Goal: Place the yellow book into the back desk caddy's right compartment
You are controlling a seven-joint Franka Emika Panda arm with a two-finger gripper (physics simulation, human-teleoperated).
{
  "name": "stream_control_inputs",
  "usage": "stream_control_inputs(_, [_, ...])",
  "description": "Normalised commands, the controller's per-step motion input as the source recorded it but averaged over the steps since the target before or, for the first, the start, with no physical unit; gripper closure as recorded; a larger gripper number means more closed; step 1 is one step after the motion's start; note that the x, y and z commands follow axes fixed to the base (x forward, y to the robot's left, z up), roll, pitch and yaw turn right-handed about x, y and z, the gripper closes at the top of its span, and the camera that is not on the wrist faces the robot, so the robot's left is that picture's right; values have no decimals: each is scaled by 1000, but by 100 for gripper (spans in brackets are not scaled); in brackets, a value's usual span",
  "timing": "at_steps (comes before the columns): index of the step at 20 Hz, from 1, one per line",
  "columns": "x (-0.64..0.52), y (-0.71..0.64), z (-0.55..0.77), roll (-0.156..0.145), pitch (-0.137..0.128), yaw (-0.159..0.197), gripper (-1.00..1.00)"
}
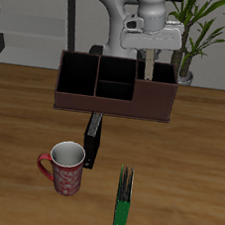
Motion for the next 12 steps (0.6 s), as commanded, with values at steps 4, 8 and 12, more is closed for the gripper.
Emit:
stream_control_inputs(4, [125,-24,-245,-25,37,18,100])
stream_control_inputs(8, [158,26,-363,-32,55,31,100])
stream_control_inputs(12, [70,-46,-231,-11,42,2,100])
